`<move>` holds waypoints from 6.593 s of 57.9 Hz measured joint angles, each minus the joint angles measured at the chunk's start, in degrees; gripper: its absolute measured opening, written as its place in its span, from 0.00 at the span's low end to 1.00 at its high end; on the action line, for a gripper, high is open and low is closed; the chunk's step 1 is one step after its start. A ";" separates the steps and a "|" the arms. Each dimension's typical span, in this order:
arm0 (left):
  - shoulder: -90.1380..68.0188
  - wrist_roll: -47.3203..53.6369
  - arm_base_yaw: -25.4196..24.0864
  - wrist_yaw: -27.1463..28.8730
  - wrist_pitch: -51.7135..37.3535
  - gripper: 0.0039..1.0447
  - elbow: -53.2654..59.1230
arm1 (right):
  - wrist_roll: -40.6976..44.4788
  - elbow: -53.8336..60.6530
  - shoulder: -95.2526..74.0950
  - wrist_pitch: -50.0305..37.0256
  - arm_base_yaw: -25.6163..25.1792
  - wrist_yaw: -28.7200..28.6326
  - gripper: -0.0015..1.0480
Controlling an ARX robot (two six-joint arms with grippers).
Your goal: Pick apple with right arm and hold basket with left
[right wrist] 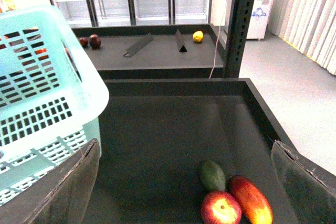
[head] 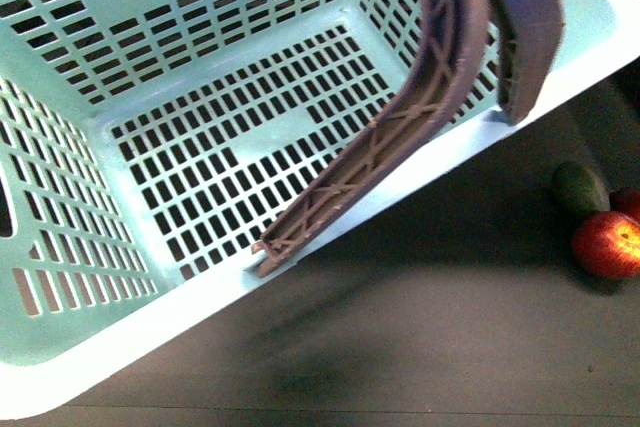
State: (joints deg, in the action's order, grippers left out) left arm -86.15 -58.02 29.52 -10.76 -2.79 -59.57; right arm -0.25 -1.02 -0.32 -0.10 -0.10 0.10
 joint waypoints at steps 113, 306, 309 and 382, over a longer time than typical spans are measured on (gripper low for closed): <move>-0.33 2.08 1.46 0.66 -1.03 0.13 -0.52 | -1.18 -39.98 -125.22 -30.86 -11.23 3.45 0.92; -0.33 2.08 1.46 0.68 -1.03 0.13 -0.52 | -12.46 -48.87 -81.46 -13.49 23.89 1.68 0.76; -0.33 2.08 1.46 0.68 -1.03 0.13 -0.52 | -12.46 -48.87 -81.99 -13.62 24.68 1.86 0.76; -0.76 2.10 1.42 0.98 -1.03 0.13 -0.52 | -0.35 -15.76 -52.70 -35.36 5.29 4.94 0.18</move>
State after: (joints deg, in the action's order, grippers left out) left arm -86.91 -55.92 30.94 -9.78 -3.81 -60.10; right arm -0.60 -16.78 -53.01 -35.46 5.19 5.04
